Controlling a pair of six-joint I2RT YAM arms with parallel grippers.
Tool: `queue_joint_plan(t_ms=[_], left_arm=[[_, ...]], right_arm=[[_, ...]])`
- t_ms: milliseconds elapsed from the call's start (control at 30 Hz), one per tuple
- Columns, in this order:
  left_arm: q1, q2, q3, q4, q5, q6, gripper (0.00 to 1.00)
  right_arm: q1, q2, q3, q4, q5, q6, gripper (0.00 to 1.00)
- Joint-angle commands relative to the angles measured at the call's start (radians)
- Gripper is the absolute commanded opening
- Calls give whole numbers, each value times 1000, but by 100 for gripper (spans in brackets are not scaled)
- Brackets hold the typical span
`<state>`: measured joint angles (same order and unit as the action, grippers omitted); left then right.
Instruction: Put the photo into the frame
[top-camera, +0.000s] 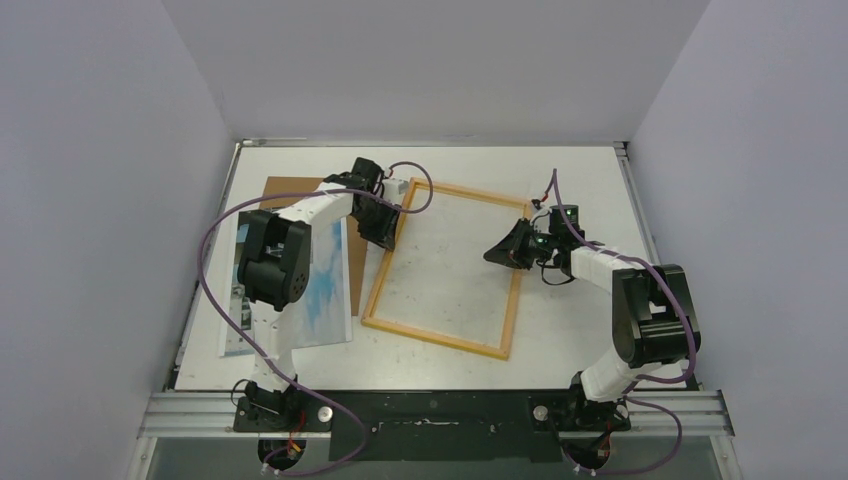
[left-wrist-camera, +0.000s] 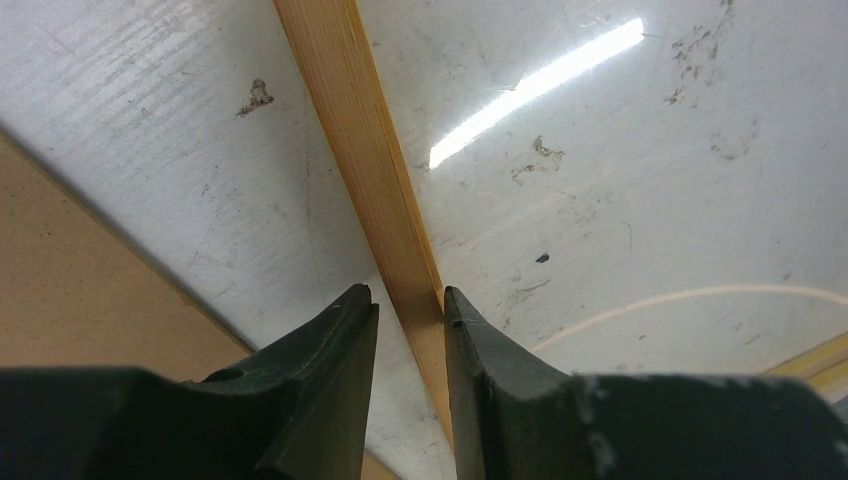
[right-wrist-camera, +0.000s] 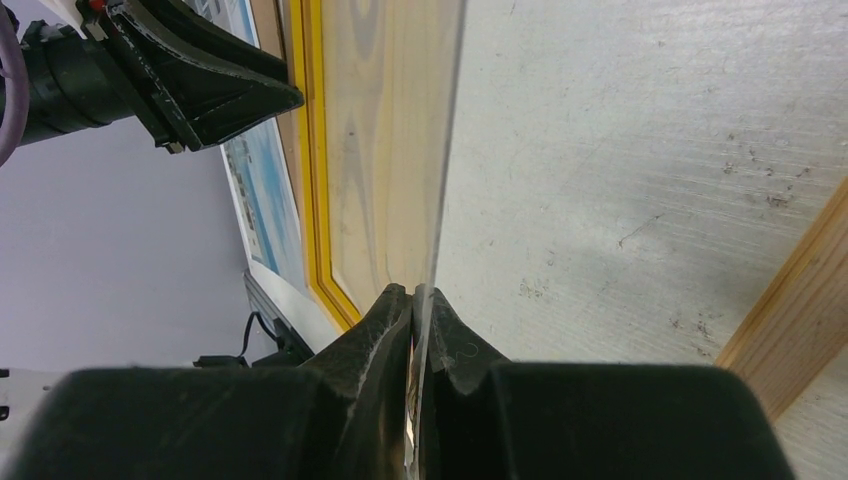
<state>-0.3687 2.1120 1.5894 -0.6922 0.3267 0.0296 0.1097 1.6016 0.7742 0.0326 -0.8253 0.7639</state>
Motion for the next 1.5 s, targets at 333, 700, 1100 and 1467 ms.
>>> queue_joint_plan(t_ms=[333,700,1100,1467], left_arm=[[5,13,-1,42,-67,39,25],[5,7,-12,53,-46,40,25],[5,4,1,48,-8,33,25],[5,-7,25,22,36,14,25]], right_arm=[[-11,-23,9,-15,21,-49,5],[-41,-37,26,-27,-4,-42,5],[-59,17,128,-22,-125,-45,5],[-34,27,74,66,-149,16,5]])
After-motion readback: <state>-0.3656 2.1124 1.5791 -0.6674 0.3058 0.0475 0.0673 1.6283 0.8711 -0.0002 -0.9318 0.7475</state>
